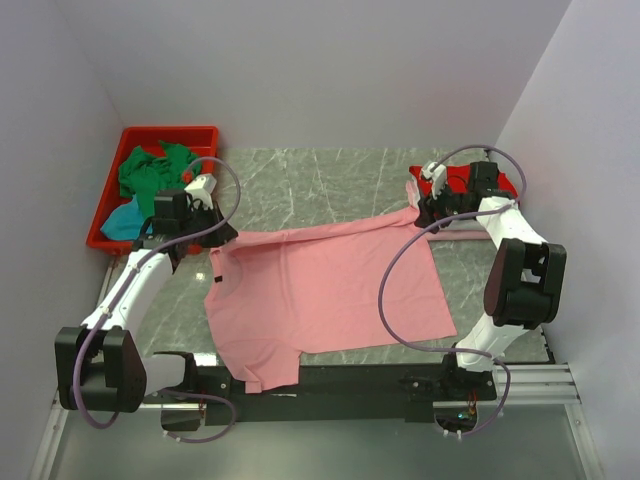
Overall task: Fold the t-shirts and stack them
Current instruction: Fold the tshirt
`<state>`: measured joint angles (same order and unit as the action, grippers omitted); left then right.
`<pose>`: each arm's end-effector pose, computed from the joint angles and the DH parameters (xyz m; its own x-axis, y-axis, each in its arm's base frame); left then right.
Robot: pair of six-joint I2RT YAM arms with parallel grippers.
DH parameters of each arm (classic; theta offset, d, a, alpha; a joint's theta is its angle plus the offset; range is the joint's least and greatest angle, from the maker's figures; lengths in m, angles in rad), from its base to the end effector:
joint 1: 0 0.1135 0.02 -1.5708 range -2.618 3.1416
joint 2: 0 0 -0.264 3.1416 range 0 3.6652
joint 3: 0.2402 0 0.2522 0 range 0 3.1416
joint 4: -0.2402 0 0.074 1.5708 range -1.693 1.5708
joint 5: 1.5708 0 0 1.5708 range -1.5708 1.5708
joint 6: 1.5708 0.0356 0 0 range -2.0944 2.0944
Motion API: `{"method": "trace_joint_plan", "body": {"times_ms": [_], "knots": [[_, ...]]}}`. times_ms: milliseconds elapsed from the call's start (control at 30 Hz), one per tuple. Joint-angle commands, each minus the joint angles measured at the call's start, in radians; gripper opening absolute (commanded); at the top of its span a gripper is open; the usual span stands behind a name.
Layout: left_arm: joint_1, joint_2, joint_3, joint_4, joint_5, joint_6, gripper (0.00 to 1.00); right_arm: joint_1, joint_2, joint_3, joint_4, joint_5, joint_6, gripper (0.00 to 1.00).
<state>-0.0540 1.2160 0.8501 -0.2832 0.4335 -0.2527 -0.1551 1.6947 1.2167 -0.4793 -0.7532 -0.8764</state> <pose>0.2620 -0.0291 0.2652 -0.6802 -0.1904 -0.7078 0.2201 0.8681 -0.4450 0.3548 -0.0308 0.2343 -0.3046 -0.5198 -0.7982 -0.7976 0.5972 -0.0845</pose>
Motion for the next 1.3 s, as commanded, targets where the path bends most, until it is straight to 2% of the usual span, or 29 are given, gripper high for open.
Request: {"method": "trace_joint_plan", "body": {"times_ms": [0, 467, 667, 700, 800, 833, 967, 1000, 1133, 1267], "knots": [[-0.004, -0.029, -0.011, 0.001, 0.03, -0.002, 0.01, -0.001, -0.041, -0.016, -0.01, -0.034, 0.001, 0.65], [-0.079, -0.023, -0.016, -0.065, -0.027, -0.069, 0.02, 0.0, -0.052, -0.008, -0.022, -0.069, 0.013, 0.65], [-0.099, -0.004, -0.008, -0.132, -0.056, -0.1, 0.06, 0.0, -0.067, -0.009, -0.028, -0.075, 0.014, 0.65], [-0.102, 0.01, -0.002, -0.154, -0.052, -0.099, 0.09, 0.0, -0.07, -0.009, -0.03, -0.077, 0.014, 0.65], [-0.119, 0.034, 0.023, -0.23, -0.058, -0.089, 0.29, 0.0, -0.078, -0.013, -0.031, -0.08, 0.016, 0.65], [-0.128, 0.031, 0.036, -0.247, -0.087, -0.092, 0.42, -0.001, -0.079, -0.013, -0.031, -0.081, 0.017, 0.65], [-0.145, 0.008, 0.092, -0.246, -0.102, -0.048, 0.55, 0.0, -0.093, -0.017, -0.03, -0.092, 0.024, 0.65], [-0.145, 0.01, 0.122, -0.238, -0.107, -0.037, 0.61, 0.0, -0.095, -0.017, -0.031, -0.095, 0.025, 0.65], [-0.145, 0.109, 0.208, -0.221, -0.093, 0.05, 0.66, 0.0, -0.113, -0.022, -0.047, -0.116, 0.037, 0.65], [-0.176, 0.35, 0.312, -0.315, -0.042, 0.101, 0.62, 0.0, -0.159, -0.075, -0.027, -0.132, 0.053, 0.65]]}}
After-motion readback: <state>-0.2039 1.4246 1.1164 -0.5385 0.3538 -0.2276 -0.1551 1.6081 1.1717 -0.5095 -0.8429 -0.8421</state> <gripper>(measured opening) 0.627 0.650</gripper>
